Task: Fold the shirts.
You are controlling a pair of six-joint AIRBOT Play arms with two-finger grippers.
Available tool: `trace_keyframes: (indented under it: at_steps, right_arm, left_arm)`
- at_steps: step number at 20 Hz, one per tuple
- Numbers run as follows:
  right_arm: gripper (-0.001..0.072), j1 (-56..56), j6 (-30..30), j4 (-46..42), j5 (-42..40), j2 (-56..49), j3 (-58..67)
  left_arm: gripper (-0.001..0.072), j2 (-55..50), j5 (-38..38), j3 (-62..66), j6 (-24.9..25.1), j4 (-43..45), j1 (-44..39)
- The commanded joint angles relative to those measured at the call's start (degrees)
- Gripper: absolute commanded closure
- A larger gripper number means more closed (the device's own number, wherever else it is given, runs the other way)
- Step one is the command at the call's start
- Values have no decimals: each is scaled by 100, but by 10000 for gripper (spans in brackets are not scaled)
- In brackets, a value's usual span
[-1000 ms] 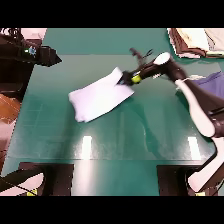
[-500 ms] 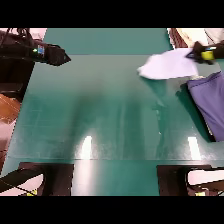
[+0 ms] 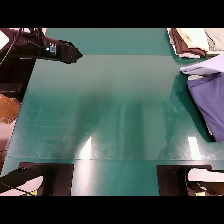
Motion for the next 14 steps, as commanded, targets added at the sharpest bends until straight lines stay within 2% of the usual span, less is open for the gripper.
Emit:
trace_keyframes:
  at_steps: [1, 4, 8, 11, 14]
  right_arm:
    - [696, -83, -179, -37, -199, 420, 7]
    - [696, -278, -299, -103, 166, 852, 4]
    - [696, -614, -293, -544, 1257, 1163, -66]
    - [696, -984, -293, -544, 1661, 1517, -831]
    - [696, -1473, -295, -546, 1685, 1991, -1993]
  left_arm:
    - [679, -2, 31, 0, -2, 2, -37]
    - [679, -2, 0, 0, 0, 4, -37]
    - [679, -2, -22, 0, 0, 2, -37]
    - [679, -2, -59, 0, 2, 2, -37]
    - [679, -2, -181, 0, 7, 4, -37]
